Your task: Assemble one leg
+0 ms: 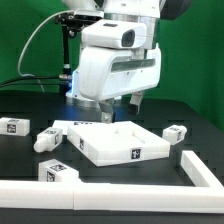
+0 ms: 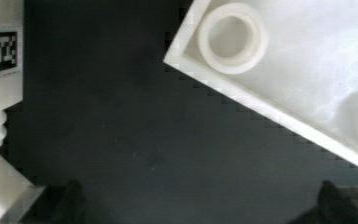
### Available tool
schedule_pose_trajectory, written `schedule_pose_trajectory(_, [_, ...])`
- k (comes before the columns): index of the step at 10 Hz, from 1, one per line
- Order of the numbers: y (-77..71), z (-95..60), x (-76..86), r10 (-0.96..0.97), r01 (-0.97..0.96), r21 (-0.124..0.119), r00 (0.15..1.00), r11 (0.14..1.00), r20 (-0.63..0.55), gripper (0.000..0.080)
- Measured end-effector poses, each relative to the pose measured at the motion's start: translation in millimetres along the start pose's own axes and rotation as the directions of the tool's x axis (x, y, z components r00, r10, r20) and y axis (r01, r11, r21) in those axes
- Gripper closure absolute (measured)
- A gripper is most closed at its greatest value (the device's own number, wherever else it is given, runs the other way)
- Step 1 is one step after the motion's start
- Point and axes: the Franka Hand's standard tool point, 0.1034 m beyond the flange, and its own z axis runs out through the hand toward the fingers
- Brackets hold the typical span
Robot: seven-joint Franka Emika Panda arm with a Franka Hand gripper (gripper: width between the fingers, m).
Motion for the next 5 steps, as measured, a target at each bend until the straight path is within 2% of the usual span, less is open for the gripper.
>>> schedule_pose_trajectory(5, [-0.6, 1.3, -0.4, 0.000, 0.000, 0.002, 1.000, 1.000, 0.002, 0.0150])
